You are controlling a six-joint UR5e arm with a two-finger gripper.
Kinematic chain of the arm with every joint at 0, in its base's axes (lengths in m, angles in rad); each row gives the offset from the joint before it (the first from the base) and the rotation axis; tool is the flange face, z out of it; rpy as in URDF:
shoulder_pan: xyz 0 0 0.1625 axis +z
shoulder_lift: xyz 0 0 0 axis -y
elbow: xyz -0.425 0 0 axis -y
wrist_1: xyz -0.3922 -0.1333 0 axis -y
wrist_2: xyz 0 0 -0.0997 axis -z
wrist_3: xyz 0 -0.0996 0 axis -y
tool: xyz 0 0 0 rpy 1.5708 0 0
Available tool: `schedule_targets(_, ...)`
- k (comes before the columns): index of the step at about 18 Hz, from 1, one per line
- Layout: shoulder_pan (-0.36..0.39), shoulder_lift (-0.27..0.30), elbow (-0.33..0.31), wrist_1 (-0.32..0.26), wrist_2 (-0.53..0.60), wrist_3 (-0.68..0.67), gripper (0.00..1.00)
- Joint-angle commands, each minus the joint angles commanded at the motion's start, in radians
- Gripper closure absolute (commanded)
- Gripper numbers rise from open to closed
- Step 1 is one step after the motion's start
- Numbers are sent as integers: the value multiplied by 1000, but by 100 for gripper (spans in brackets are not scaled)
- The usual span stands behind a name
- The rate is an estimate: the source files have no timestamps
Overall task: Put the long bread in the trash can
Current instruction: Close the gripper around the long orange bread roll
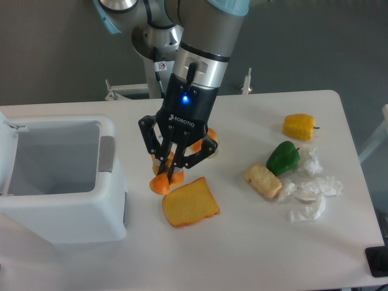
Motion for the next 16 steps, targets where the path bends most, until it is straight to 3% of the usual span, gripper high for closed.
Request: schedule_targets(16,20,8,21,0,-32,-15,91)
